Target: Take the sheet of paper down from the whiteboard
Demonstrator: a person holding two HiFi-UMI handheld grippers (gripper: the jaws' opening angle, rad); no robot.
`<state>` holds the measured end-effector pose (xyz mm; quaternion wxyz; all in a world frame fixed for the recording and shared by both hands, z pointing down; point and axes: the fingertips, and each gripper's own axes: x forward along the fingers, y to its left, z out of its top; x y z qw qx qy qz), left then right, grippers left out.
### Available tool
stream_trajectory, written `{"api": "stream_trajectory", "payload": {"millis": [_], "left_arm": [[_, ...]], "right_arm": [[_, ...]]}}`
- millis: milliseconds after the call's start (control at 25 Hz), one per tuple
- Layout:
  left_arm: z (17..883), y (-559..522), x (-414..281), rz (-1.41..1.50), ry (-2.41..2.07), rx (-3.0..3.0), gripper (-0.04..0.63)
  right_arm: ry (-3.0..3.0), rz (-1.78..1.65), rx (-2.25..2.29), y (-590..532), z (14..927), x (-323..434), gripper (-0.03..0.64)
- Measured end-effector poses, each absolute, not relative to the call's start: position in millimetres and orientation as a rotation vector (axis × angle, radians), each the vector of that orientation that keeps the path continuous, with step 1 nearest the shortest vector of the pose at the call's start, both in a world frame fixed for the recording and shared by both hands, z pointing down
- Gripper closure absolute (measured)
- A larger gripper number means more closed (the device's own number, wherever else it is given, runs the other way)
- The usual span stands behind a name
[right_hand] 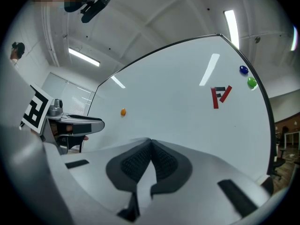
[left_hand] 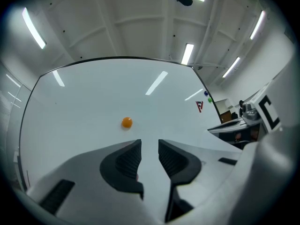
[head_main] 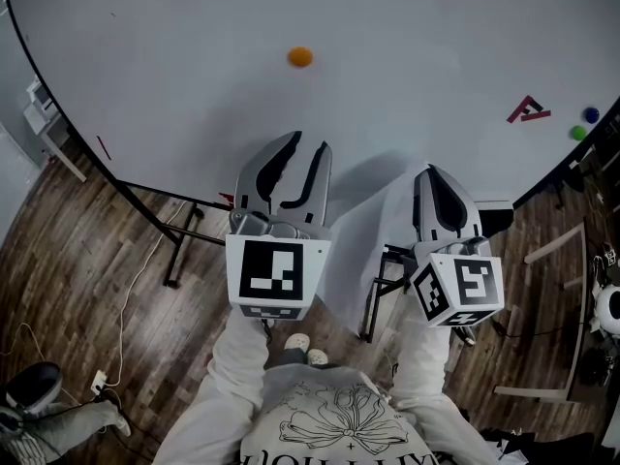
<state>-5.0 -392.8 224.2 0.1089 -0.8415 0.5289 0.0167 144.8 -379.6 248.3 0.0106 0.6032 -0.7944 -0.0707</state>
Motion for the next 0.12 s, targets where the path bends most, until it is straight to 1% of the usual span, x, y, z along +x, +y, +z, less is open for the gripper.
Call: {"api": "stream_trajectory", "payload": {"millis": [120], "left_arm": [[226.0,-393.1,-6.3,0.039,1.559,-2.475,0.482]], "right_arm": [[-2.479,-0.218,1.879,-379.7,249.0,142.9,0.614]]}}
